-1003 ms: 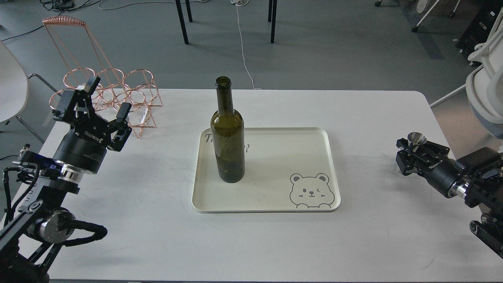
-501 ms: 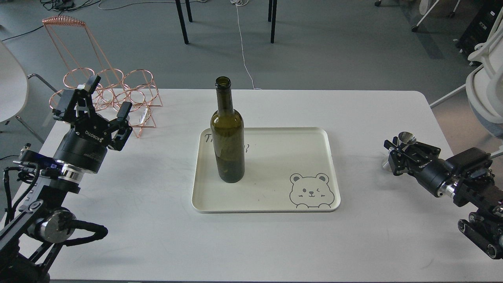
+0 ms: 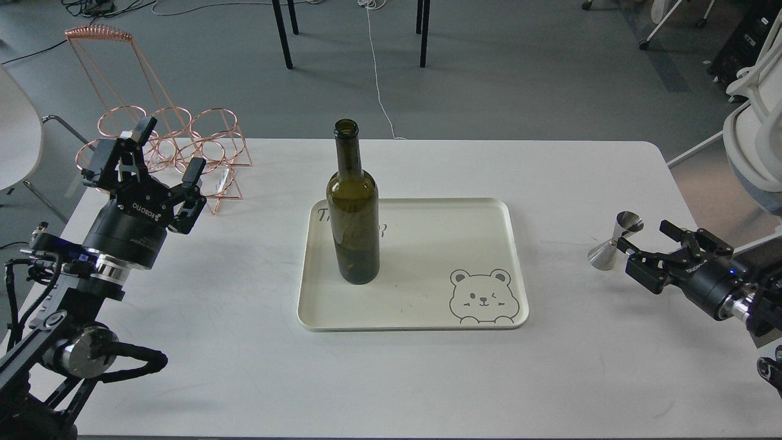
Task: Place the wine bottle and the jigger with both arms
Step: 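Lift the jigger off the tray and carry it beside the tray, then set the jigger on the table and raise the right gripper away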
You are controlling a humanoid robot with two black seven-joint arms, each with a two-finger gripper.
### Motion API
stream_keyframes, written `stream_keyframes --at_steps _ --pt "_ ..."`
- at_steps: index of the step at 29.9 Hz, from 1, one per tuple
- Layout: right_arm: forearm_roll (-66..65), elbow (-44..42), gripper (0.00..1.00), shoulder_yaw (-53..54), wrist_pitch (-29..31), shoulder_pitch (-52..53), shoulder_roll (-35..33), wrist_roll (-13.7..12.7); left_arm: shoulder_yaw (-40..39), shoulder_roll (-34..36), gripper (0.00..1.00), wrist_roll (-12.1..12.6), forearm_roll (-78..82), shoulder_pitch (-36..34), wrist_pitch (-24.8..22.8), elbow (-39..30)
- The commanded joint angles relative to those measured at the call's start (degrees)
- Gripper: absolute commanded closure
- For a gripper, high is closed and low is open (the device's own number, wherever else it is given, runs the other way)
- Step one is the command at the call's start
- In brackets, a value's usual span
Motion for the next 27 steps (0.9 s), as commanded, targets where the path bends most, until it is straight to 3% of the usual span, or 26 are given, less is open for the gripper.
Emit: stream_keyframes --at_steps 1,6,9,12,16,21,27 --pt "11.29 10.53 0.05 -8.16 0.00 -1.34 -7.92 0.00 0.07 0.10 0.02 0.00 0.00 0.02 -0.07 -0.01" --pt "30.00 28.89 0.03 -13.81 0.00 -0.73 -19.17 0.00 0.07 0.62 0.02 -0.87 0.00 0.02 -0.43 -0.01" --pt "43.00 39.80 0.03 -10.92 0.00 0.94 -23.66 0.00 0.07 0.71 0.02 -1.28 0.00 0.02 -0.51 -0.18" --pt "58.47 46.67 0.03 -4.78 4.96 2.00 -23.85 0.00 0.16 1.68 0.02 -1.28 0.09 0.29 -1.65 -2.02" --pt "72.90 47.48 0.03 2.00 10.67 3.93 -19.65 0.00 0.16 3.52 0.02 -1.28 0.53 0.55 -2.71 -4.31" --pt "88.29 44.67 0.03 4.91 21.91 7.27 -12.35 0.00 0.25 7.21 0.02 -1.28 11.13 0.55 -2.27 -7.38" --pt "89.98 34.41 0.02 1.41 24.57 7.71 -1.72 0.00 0.42 11.78 0.02 -1.28 28.62 0.55 -2.36 -12.39"
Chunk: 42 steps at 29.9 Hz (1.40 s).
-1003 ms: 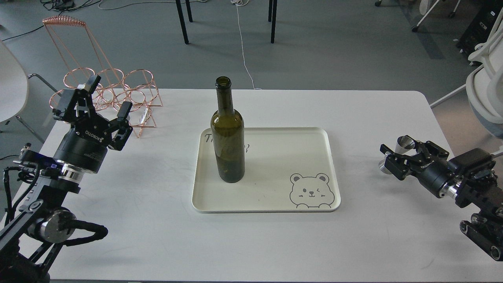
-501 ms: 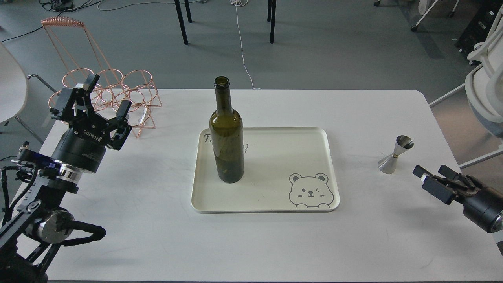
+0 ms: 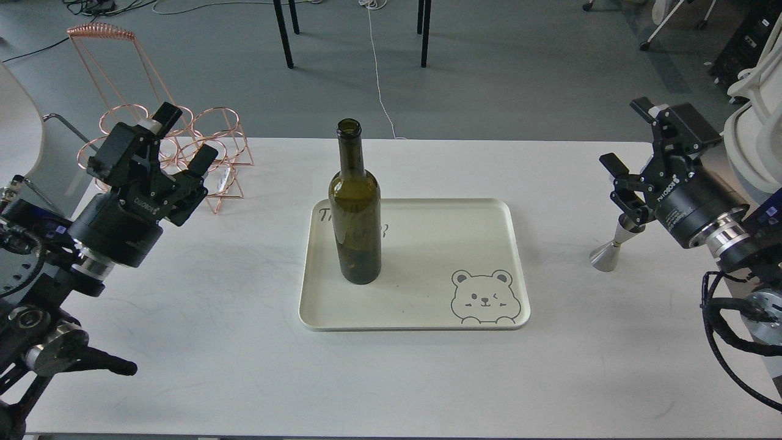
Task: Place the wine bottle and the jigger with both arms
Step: 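Set the jigger on the table and raise the right gripper away, then reach the left gripper to the wine bottle neck and grasp it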
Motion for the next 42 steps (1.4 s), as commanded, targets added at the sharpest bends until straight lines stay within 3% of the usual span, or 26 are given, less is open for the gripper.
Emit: stream_keyframes --at_steps 1,7,11,21,35,42 --pt "0.11 -8.67 0.02 -2.92 0.76 0.17 7.83 0.00 0.08 2.74 0.02 0.01 12.16 -0.02 -0.05 -2.95" --pt "-0.85 -11.25 0.02 -3.71 0.76 -0.71 10.22 0.00 -0.01 8.10 0.02 0.01 40.11 -2.56 -0.05 -5.42" --pt "-1.56 -11.33 0.02 -3.80 0.76 -0.80 10.22 0.00 1.13 8.72 0.02 0.01 53.40 -8.79 0.22 -5.42" --pt "-1.65 -11.33 0.02 -3.45 0.58 -0.80 9.61 0.00 16.68 5.74 0.02 0.01 59.22 -25.94 1.80 -0.33" --pt "-1.65 -11.42 0.02 -3.19 0.06 -0.98 9.61 0.00 22.31 -1.73 0.03 0.01 60.45 -33.50 1.80 4.94" --pt "-1.65 -11.42 0.02 -3.01 -0.03 -1.06 9.61 0.00 22.40 -4.72 0.08 0.01 62.21 -36.05 1.89 7.94"
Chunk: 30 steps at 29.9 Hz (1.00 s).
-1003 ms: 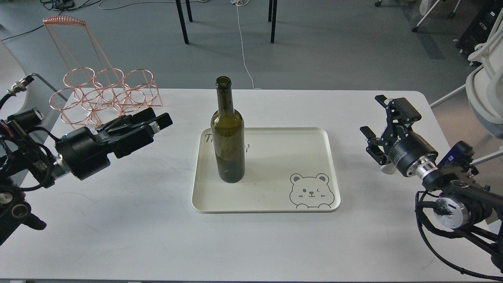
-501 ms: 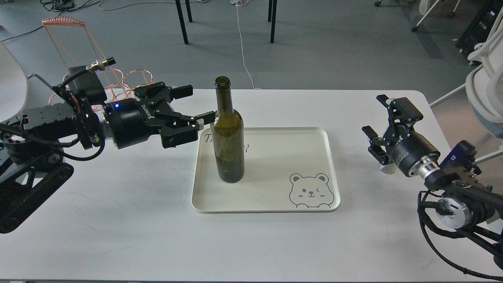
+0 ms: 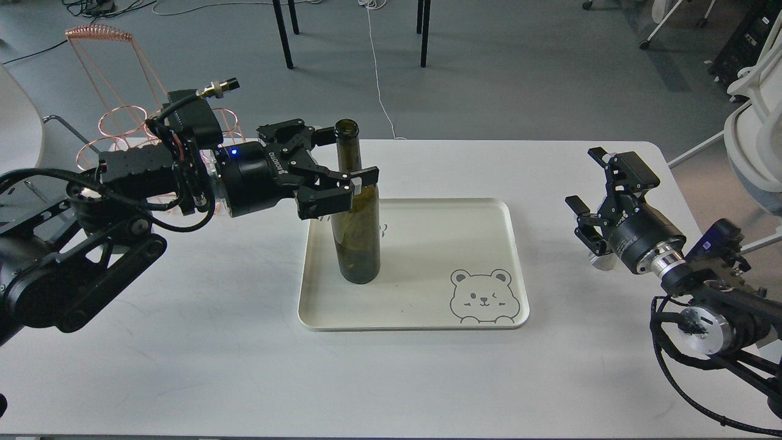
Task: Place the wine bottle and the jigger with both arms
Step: 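Reach the left gripper to the wine bottle neck and grasp it, then lift the bottle and carry it over the copper wine rack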
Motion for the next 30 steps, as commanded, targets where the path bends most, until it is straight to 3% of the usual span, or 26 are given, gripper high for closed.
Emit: stream_keyframes --at_steps 1,4,6,9,12,18,26,30 --pt "0.01 0.00 0.02 0.07 0.00 -0.04 0.00 0.00 0.03 -1.36 0.11 0.00 0.53 -1.13 0.03 1.10" --pt "0.01 0.09 0.02 0.07 0.00 -0.04 0.00 0.00 0.12 -1.98 0.26 0.00 0.62 -1.75 0.03 1.89" --pt "0.01 0.09 0.02 0.07 0.00 -0.04 0.00 0.00 0.55 -1.89 0.42 0.00 0.62 -1.93 0.03 1.98" --pt "0.01 0.00 0.02 0.07 0.00 -0.04 0.00 0.00 2.23 -1.89 0.74 0.00 0.70 -2.80 0.12 1.98" --pt "0.01 0.00 0.02 0.16 -0.09 -0.04 0.00 0.00 2.49 -1.80 0.89 0.00 0.62 -2.98 0.12 1.98" --pt "0.01 0.00 0.02 0.16 -0.18 -0.04 0.00 0.00 1.79 -0.49 0.92 0.00 -0.09 -4.29 0.12 1.02" --pt "0.01 0.00 0.02 0.16 -0.27 -0.04 -0.17 0.00 2.40 6.71 0.92 0.00 -6.32 -18.08 -0.75 1.10" --pt "0.01 0.00 0.02 0.07 -0.27 -0.13 -0.17 0.00 2.49 10.14 0.92 0.00 -8.96 -23.36 -1.46 4.51"
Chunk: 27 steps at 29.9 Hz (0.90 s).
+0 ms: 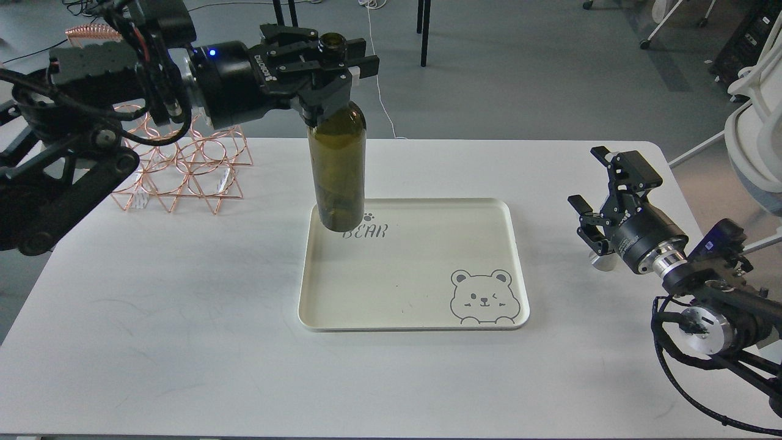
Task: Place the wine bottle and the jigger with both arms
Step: 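Lift the bottle and carry it over the copper wine rack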
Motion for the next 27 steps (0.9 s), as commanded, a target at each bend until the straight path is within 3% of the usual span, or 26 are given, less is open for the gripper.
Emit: stream_keyframes --at_steps 1,9,13,27 --pt "0.00 0.00 0.02 0.01 0.00 -0.07 0.10 0.00 0.10 3.23 0.92 0.02 -1.93 -4.18 -0.66 4.02" --pt "-0.09 -0.09 0.02 -0.07 0.00 -0.25 0.10 0.00 0.19 7.89 0.92 0.02 -1.40 -4.54 -0.48 15.98" --pt "-0.09 -0.09 0.02 -0.07 -0.09 -0.77 0.45 0.00 3.78 8.24 0.92 0.02 -1.49 -4.80 0.48 20.29" --pt "-0.09 0.00 0.02 -0.07 -0.09 -1.30 0.37 0.00 5.72 7.45 0.91 0.02 -1.23 -4.10 3.74 27.06"
